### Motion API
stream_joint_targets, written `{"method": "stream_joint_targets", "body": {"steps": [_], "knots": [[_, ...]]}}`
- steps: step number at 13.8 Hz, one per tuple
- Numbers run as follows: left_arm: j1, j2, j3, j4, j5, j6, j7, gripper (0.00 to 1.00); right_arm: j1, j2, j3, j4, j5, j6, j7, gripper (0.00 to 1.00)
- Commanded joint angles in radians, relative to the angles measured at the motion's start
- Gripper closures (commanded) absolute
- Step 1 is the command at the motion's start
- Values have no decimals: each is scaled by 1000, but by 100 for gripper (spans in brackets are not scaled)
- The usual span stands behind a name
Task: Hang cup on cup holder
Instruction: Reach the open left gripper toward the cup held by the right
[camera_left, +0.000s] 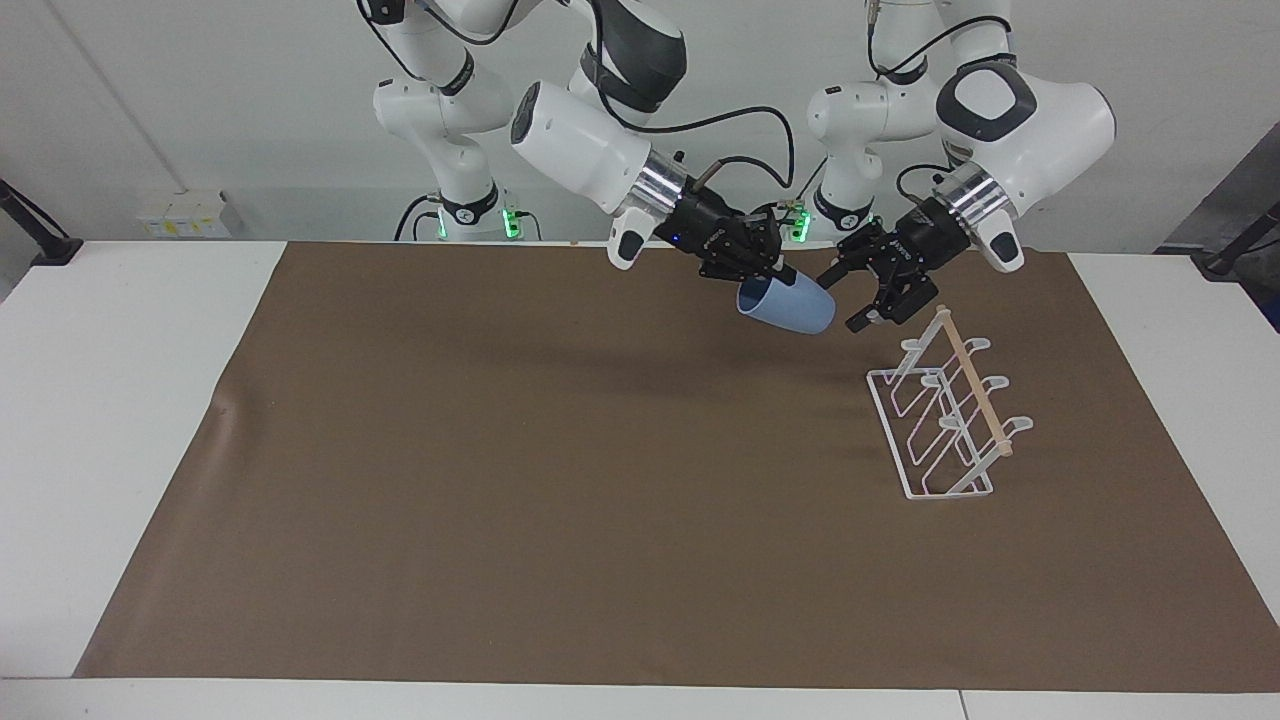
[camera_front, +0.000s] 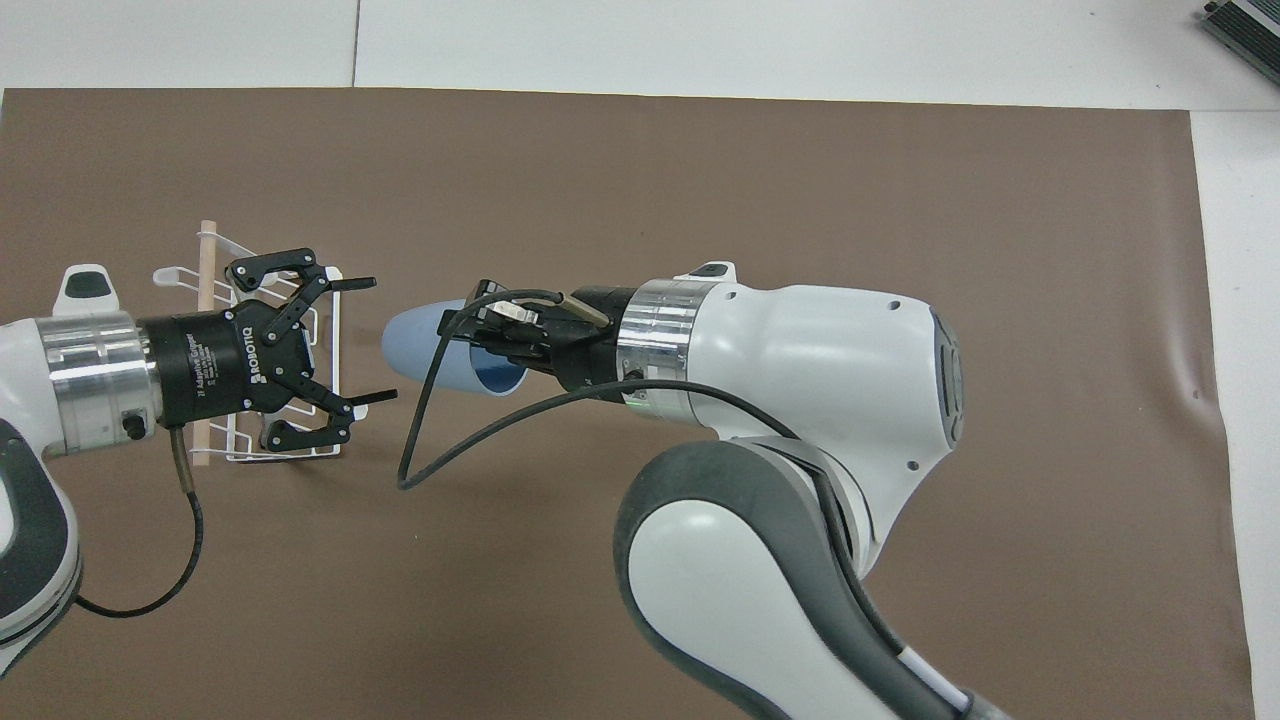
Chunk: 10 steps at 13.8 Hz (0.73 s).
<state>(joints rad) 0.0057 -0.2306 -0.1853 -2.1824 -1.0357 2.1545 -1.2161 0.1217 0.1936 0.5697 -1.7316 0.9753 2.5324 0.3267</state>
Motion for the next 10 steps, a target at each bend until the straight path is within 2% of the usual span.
{"method": "stream_joint_targets", "body": {"steps": [1,9,10], "knots": [[-42,-9,9,-25,-21,51,-8,0,-10,3,12,3,9,9,8,100],[-85,22,9,-22,-21,128,-17,0,-13,4,12,3,9,8,5,100],[-87,24,7,-20,-20,131,-37,31,-13,3,12,3,8,8,5,100]]}}
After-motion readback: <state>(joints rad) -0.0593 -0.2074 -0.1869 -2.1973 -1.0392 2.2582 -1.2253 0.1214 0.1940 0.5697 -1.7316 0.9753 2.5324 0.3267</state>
